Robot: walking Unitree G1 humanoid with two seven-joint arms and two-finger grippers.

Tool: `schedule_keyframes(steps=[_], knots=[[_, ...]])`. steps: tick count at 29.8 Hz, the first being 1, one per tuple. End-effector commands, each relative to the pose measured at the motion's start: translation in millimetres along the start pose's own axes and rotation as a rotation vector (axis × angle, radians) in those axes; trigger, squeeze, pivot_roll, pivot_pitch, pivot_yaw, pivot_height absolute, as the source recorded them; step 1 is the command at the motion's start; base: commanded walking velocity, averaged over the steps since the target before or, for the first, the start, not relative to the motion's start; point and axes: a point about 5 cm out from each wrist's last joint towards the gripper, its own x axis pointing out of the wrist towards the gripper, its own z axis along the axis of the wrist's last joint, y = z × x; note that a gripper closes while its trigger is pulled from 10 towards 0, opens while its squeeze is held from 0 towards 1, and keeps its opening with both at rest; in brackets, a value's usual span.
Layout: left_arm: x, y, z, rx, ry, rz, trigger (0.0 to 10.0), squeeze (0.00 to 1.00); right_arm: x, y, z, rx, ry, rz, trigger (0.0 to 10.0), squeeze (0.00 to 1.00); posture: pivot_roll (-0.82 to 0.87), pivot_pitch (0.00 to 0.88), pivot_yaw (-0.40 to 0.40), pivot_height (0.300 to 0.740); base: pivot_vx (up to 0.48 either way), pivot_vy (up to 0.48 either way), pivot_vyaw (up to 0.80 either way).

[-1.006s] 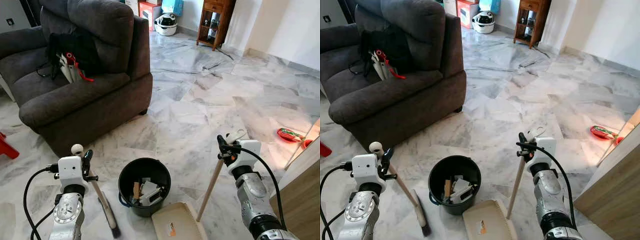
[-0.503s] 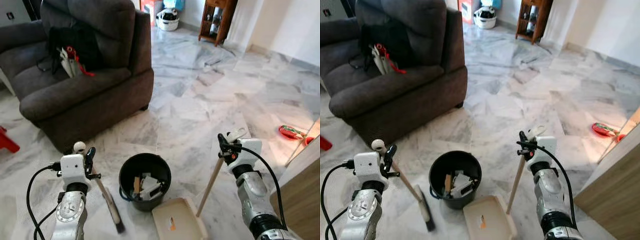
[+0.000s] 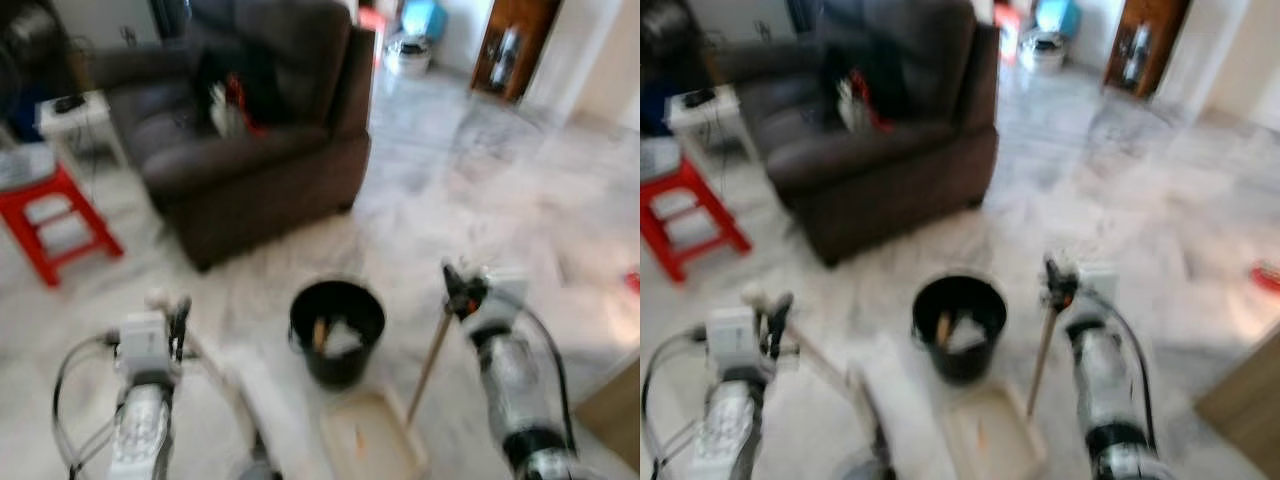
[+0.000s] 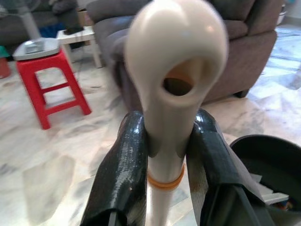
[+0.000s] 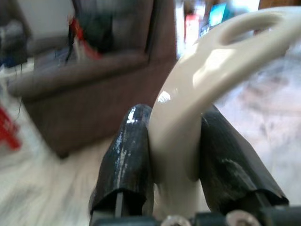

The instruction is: Sweep floor

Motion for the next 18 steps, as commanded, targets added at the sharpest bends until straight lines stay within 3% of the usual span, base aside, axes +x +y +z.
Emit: schedule_keyframes(steps=[1,15,18], knots=[[6.8,1.6,12.8,0.014,-0.055,0.003,10.0,0.0,6.8,0.5,12.1,0.008,-0.051,0.001,10.0,0.0,-0.02,0.0,-0.008,0.74,-0.334,0.0,0.0],[7.4,2.0,13.0,0.015,-0.057,0.005,10.0,0.0,6.4,-0.2,11.6,0.015,-0.048,-0.003,10.0,0.0,-0.02,0.0,-0.01,0.74,-0.309,0.0,0.0],[7.7,2.2,13.3,0.017,-0.057,0.007,10.0,0.0,6.4,-0.7,11.1,0.013,-0.043,-0.01,10.0,0.0,-0.02,0.0,-0.009,0.74,0.0,0.0,0.0]])
